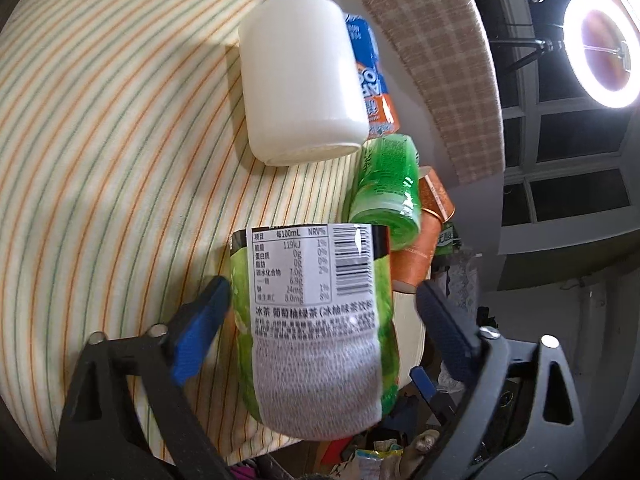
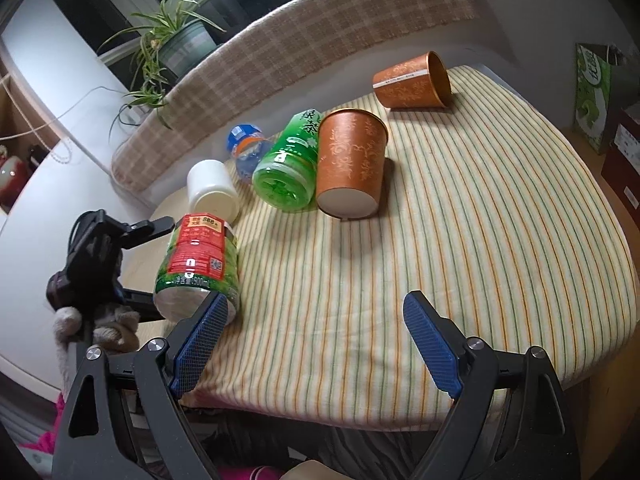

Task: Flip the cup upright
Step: 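Close the left gripper around the green cup's body, then lift the cup with the left gripper and rotate it rim-up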

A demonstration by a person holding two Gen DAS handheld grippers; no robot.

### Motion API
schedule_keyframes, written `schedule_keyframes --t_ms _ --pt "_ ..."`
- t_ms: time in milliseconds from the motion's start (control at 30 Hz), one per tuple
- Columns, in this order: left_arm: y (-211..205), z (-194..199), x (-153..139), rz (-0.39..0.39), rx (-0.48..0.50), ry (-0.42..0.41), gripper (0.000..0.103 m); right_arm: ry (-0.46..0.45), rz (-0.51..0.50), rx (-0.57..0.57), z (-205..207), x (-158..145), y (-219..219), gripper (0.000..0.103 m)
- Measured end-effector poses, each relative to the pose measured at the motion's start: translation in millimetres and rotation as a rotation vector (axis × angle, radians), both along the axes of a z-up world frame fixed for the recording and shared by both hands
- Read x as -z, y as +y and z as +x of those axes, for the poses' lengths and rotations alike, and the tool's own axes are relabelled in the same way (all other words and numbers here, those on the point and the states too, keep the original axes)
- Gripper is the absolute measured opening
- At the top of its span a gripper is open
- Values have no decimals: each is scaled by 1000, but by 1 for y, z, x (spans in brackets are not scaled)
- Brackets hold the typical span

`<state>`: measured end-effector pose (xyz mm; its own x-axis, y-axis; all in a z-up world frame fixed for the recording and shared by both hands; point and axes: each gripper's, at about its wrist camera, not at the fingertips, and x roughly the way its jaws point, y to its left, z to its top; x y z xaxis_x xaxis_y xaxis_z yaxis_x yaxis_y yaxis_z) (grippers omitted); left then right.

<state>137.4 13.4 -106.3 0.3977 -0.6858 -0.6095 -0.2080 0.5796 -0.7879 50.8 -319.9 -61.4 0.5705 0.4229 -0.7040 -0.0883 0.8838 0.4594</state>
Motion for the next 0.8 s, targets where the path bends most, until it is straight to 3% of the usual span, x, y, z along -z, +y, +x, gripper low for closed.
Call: schedule_keyframes --t_ms 67,333,800 --pt "-3 2 1 5 5 4 83 3 -1 8 0 1 -3 90" --pt "-8 -2 -6 54 12 -52 82 11 1 26 -1 3 -9 90" --pt "-29 -18 -53 391 29 -328 82 11 -6 12 -1 3 2 90"
